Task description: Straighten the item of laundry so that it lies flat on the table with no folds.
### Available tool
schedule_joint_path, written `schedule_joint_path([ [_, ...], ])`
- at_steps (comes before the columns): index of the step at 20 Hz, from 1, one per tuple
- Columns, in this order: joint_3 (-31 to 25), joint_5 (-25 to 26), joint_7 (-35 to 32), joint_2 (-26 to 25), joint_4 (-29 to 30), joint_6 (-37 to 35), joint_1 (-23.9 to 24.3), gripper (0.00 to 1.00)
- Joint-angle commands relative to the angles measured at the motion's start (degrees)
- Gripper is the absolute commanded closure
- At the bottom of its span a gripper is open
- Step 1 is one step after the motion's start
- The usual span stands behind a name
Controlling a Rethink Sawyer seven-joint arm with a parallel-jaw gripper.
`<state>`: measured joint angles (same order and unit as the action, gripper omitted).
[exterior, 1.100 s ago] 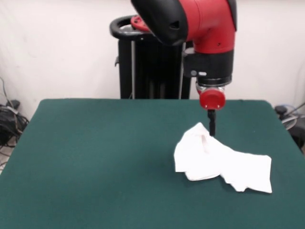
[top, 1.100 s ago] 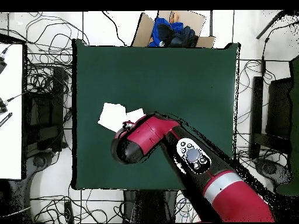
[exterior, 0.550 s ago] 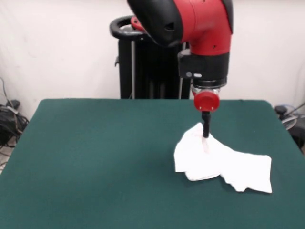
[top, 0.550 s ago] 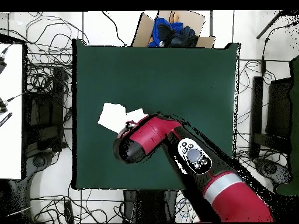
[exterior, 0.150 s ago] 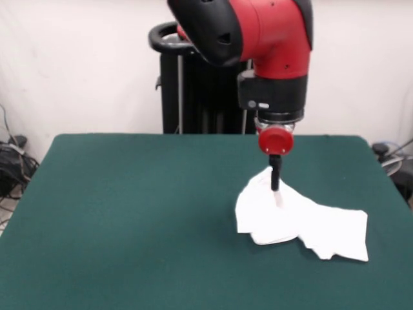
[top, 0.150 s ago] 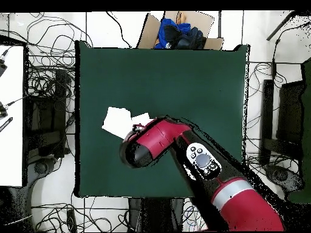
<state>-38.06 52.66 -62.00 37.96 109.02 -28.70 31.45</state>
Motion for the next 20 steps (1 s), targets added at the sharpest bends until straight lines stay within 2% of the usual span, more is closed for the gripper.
schedule_joint_path([
  [1,0.3,-1.2,2.5,-5.7,-3.4,-3.7,1.8,0.0],
  [5,-1.1,-2.1,4.2,-7.6,-3.0,-4.0,3.1,0.0],
  [20,-3.2,-1.9,4.2,-9.0,-2.9,-3.0,4.6,0.0],
])
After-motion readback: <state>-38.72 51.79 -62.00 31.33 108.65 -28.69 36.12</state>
